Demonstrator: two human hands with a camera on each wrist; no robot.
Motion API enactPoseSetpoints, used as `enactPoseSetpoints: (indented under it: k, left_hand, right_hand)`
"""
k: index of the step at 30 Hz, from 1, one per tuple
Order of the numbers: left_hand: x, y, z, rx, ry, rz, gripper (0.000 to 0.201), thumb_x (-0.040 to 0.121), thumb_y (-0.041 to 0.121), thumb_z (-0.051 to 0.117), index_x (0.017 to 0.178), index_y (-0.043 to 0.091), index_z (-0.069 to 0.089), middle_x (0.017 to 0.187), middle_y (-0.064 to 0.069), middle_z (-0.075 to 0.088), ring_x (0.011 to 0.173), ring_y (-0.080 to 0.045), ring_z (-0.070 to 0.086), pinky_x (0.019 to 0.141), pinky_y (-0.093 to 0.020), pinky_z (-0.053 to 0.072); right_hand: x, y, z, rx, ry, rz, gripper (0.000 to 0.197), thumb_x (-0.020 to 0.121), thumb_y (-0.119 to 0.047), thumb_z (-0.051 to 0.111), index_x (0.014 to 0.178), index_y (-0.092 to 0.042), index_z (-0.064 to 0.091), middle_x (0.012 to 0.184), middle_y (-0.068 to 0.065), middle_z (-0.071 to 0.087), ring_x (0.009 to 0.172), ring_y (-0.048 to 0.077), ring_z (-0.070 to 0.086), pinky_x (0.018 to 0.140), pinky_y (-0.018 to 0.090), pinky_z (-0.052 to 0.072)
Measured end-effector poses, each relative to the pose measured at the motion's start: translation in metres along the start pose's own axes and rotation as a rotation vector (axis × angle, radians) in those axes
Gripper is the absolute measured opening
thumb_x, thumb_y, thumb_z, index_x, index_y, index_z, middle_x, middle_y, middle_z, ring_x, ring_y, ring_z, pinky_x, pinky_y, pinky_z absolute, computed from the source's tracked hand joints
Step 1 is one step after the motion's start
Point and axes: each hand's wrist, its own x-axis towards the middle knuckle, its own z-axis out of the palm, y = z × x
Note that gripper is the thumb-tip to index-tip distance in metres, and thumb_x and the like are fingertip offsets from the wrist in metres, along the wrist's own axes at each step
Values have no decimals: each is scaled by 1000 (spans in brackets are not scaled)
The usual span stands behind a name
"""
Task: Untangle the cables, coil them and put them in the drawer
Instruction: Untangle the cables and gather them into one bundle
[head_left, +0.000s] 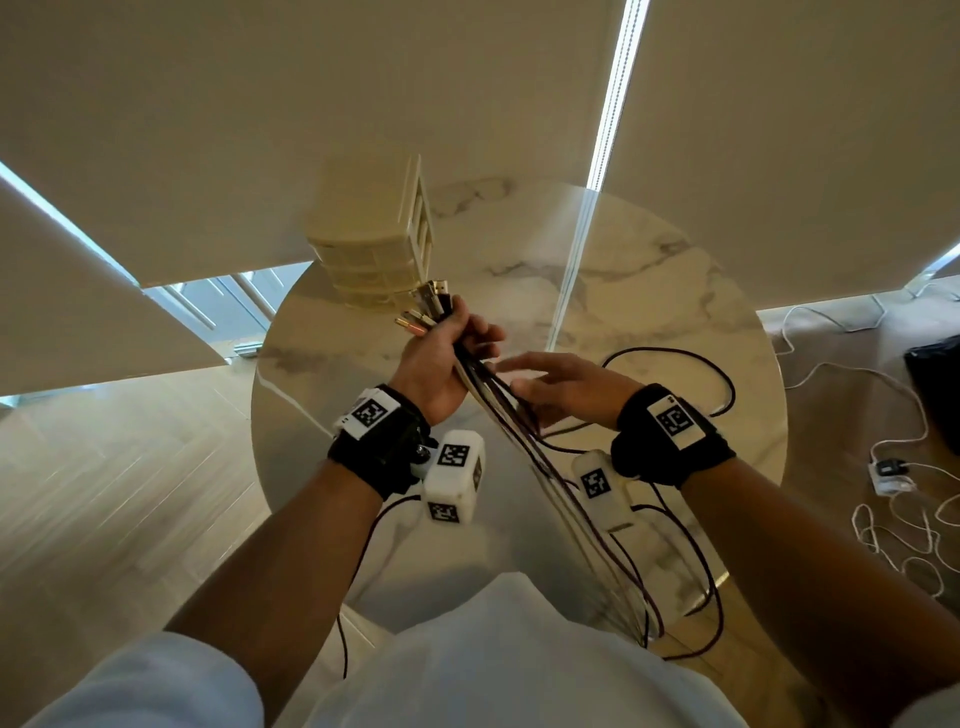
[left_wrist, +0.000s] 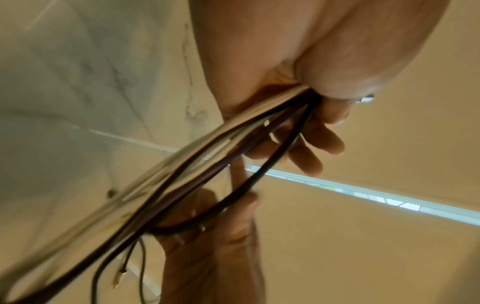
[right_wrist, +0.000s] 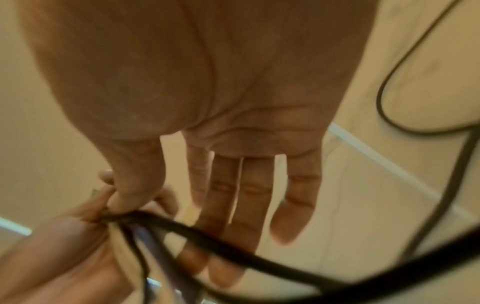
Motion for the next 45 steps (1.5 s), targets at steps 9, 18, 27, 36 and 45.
enactPoseSetpoints:
  k: [9,18,27,36,45]
  left_hand:
    - [5,23,0,-98,-70,27,41,100,45,34,73,17,46,39,7,32,35,-7,37,42,-18,41]
    - [14,52,-20,88,-49,93,27,99,28,40,78,16,52,36,9,23,29,-3,19,31,-16,17]
    - [12,4,67,689,-271,12,37,85,-3,58,113,22,59,48,5,29,36,-8,22,37,-19,18]
    - [18,-11,126,452,-486,-103,28,100,28,42,82,12,56,43,9,26,33,-5,21,35,-17,18]
    - [15,-14,172,509,-530,-67,24,97,10,40,108,15,61,44,9,25,35,-5,20,39,-22,13]
  right_hand:
    - [5,32,-15,-442,-107,95,38,91,-22,58,126,-38,55,71,-12,57,69,9,54,72,22,43]
    - [1,61,-62,-869,277,407,39,98,-44,39,99,-11,61,105,11,63,90,28,56,75,31,40]
    - [-59,-36,-90,-21,416,-228,29,101,-15,39,80,-12,60,69,4,61,65,19,58,63,30,43]
    - [-84,14,-97,97,511,-181,33,88,-9,58,117,-24,58,64,-1,56,61,17,52,61,31,44]
    - [-126,79,-128,111,1007,140,30,98,-30,46,79,-13,60,64,6,57,54,15,54,55,20,43]
